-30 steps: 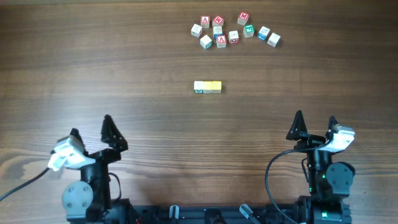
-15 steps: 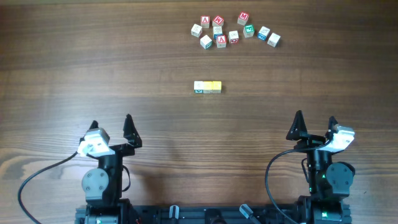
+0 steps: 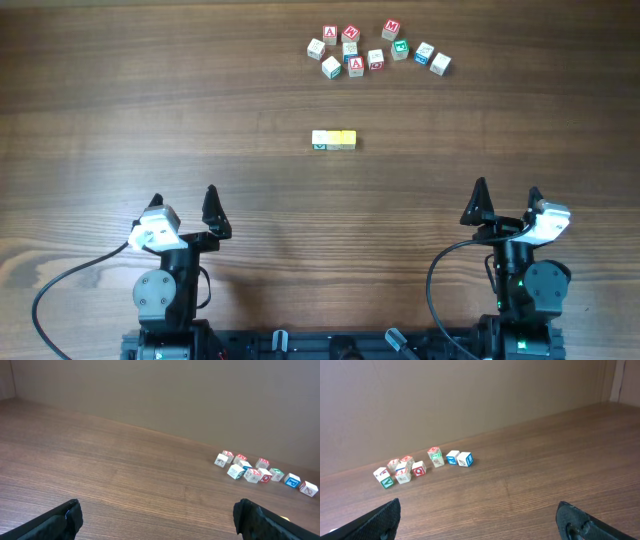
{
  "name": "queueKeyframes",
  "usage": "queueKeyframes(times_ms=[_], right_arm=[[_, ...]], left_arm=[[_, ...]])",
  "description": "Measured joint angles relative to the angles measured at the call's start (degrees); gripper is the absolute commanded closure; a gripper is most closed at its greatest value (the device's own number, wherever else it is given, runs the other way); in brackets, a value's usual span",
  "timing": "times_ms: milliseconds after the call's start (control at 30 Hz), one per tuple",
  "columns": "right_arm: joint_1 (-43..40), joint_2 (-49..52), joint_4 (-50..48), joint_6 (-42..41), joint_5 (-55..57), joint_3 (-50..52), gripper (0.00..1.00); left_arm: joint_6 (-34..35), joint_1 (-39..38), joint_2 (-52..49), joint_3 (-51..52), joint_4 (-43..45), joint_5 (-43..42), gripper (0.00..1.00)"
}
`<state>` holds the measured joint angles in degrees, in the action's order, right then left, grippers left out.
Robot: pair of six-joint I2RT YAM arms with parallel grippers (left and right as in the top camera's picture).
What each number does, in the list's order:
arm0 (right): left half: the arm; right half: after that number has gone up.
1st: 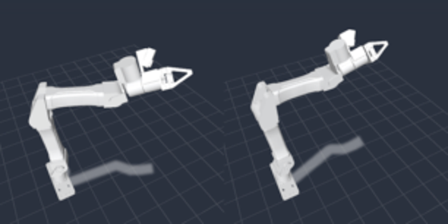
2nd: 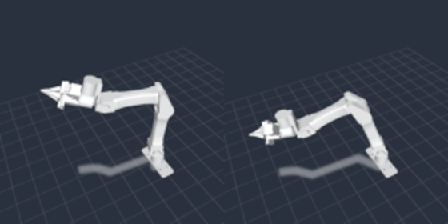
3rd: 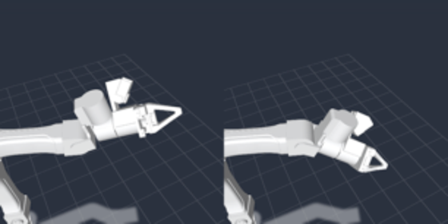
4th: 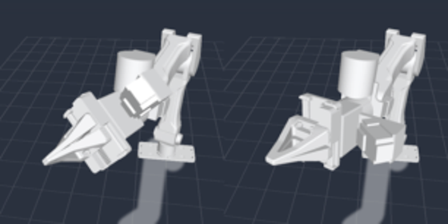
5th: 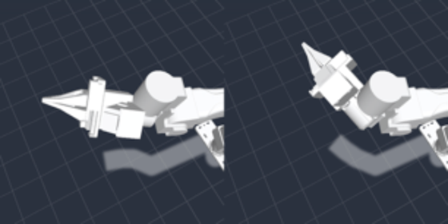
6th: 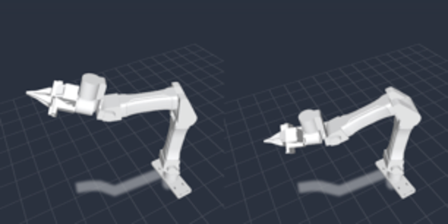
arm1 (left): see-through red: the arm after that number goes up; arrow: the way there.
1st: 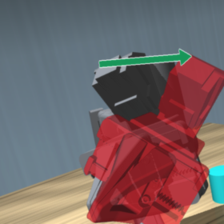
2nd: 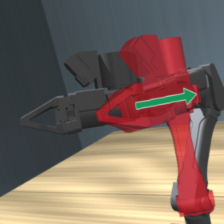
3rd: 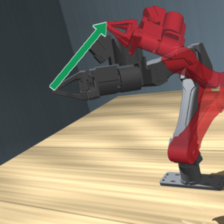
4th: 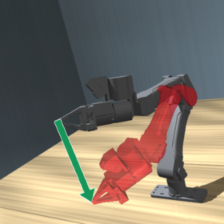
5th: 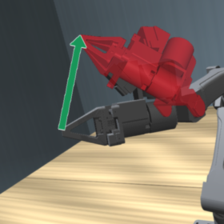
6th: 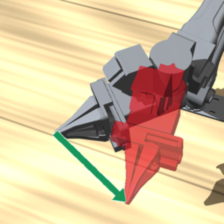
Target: Form a horizontal line
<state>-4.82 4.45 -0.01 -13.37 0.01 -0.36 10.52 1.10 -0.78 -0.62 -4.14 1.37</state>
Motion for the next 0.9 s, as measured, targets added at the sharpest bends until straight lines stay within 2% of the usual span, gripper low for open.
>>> queueKeyframes(times_ms=[900], right_arm=[[0.00, 0.00, 0.00, 0.00, 0.00, 0.00, 0.00]], left_arm=[[0.00, 1.31, 0.00, 0.00, 0.00, -0.68, 0.00]])
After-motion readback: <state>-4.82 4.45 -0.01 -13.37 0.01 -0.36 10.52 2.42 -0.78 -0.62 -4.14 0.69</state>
